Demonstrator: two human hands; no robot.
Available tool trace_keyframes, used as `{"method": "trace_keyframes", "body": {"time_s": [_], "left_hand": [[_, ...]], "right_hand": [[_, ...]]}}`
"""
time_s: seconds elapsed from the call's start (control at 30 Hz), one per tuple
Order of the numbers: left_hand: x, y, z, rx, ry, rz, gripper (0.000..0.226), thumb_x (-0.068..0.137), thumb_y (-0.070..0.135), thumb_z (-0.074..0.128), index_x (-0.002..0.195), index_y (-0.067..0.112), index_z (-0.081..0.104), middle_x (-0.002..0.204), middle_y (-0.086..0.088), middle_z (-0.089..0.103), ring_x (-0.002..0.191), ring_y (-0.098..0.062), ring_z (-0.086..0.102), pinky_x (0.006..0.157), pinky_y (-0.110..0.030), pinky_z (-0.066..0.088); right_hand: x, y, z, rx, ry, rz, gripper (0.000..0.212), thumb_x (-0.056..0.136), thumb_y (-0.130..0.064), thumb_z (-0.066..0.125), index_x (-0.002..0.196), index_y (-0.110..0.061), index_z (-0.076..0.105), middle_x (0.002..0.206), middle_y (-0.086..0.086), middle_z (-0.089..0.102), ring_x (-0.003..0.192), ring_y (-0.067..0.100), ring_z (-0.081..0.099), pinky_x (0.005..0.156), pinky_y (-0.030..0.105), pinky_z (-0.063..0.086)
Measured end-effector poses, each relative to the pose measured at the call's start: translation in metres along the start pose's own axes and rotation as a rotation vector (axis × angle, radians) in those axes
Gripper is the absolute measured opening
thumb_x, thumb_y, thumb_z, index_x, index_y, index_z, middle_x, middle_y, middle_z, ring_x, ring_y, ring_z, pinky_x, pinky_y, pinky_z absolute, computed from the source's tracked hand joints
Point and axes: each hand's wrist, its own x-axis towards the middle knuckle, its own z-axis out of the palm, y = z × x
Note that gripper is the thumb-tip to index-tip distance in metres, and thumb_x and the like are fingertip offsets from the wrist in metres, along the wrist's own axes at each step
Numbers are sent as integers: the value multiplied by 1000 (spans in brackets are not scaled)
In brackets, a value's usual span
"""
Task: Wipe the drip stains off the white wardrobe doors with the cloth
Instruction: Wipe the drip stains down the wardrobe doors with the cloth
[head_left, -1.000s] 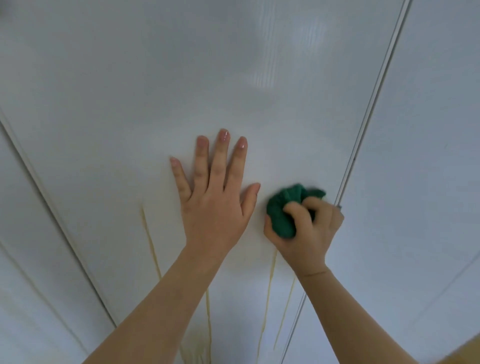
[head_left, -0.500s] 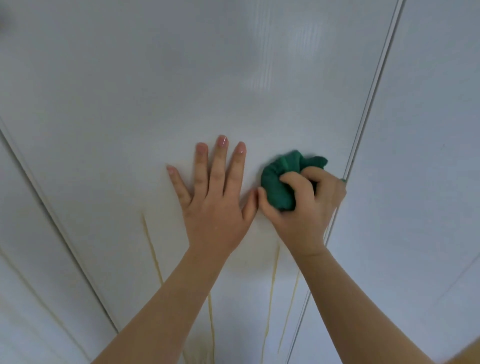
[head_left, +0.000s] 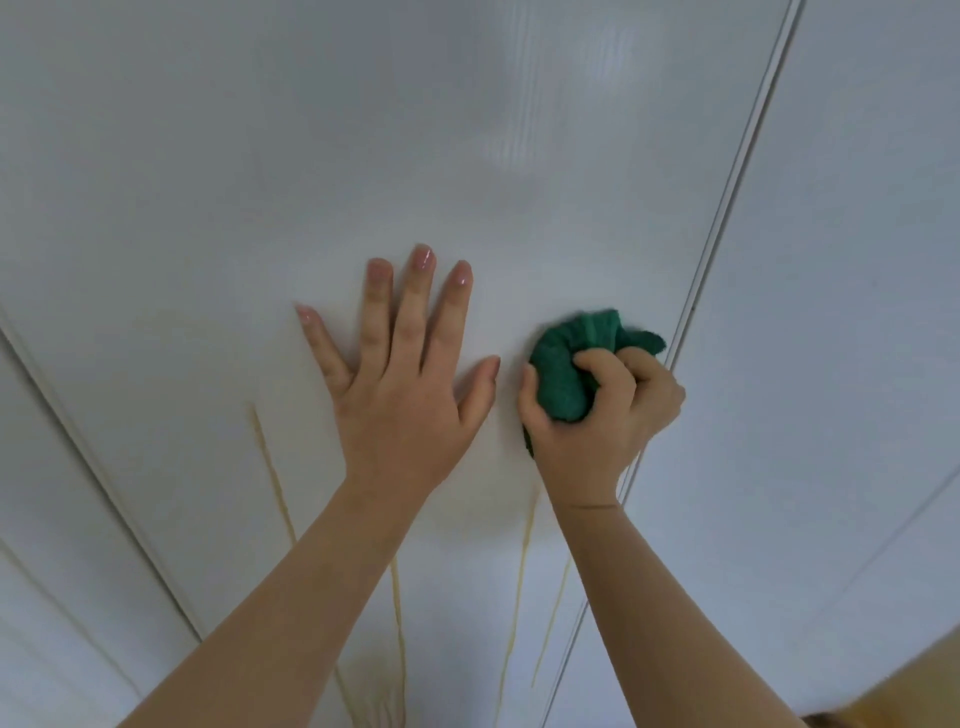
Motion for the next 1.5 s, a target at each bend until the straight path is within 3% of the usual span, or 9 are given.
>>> {"method": "trace_keyframes", "body": {"time_s": [0.2, 0.43, 0.63, 0.83, 1.03, 1.13, 1.2, 1.33, 1.5], "left_hand": [[0, -3, -1, 4, 4, 14, 60, 92, 47, 44, 144, 19, 33, 149, -4, 29, 137, -27, 26, 111, -58, 2], [2, 1, -7, -21, -22, -5, 60, 92, 46, 45, 144, 18, 34, 150, -4, 31, 137, -28, 27, 109, -60, 7], [2, -5, -9, -18, -29, 30, 59, 91, 43, 47, 144, 18, 35, 148, -3, 28, 137, -27, 28, 107, -63, 11], [2, -2, -9, -17, -32, 10, 60, 89, 39, 51, 143, 17, 37, 148, -7, 33, 136, -28, 28, 107, -63, 12], [2, -3, -13, -1, -75, 20, 61, 89, 40, 50, 144, 18, 35, 149, -6, 29, 137, -28, 26, 107, -62, 11], [0, -3, -19, -22, -84, -34, 61, 90, 41, 49, 144, 17, 31, 148, -12, 33, 136, -32, 25, 107, -62, 13], [-6, -10, -23, -13, -74, -76, 61, 92, 41, 46, 144, 15, 29, 147, -15, 34, 136, -35, 25, 107, -62, 14], [-39, -50, -33, 74, -57, -168, 61, 95, 42, 40, 146, 12, 21, 147, -15, 24, 136, -37, 22, 110, -58, 6], [-55, -87, -41, 117, -101, -275, 59, 98, 39, 31, 144, 3, 21, 147, -19, 29, 136, -36, 21, 105, -62, 9]], "right_hand": [[-76, 29, -32, -77, -269, 113, 43, 54, -26, 76, 84, -23, 45, 92, -2, 37, 82, 20, 37, 79, 25, 20], [5, 1, -5, -3, -31, 38, 34, 69, -36, 69, 90, -22, 46, 98, 0, 37, 88, 20, 39, 79, 29, 29], [-90, 32, -39, -94, -322, 110, 32, 63, -36, 63, 84, -22, 45, 82, 15, 53, 75, 33, 51, 70, 44, 40], [-18, 16, -14, -1, -85, 113, 34, 67, -38, 65, 89, -21, 45, 96, -2, 37, 87, 19, 39, 79, 28, 29], [-93, 37, -46, -88, -326, 224, 32, 64, -36, 67, 83, -21, 45, 75, 11, 49, 73, 21, 40, 64, 34, 36], [-70, 19, -36, -47, -228, 301, 34, 67, -40, 63, 89, -21, 46, 88, 6, 47, 84, 19, 39, 73, 34, 36], [-34, 5, -22, 7, -122, 251, 35, 69, -37, 65, 92, -22, 45, 94, 0, 41, 87, 17, 37, 77, 29, 32], [-7, -21, -1, -48, 6, 193, 34, 69, -33, 69, 92, -22, 46, 90, 17, 52, 87, 21, 38, 76, 36, 34], [-98, -42, 2, -75, -279, -181, 40, 57, -28, 75, 83, -28, 46, 96, 1, 39, 83, 23, 38, 72, 35, 31]]}}
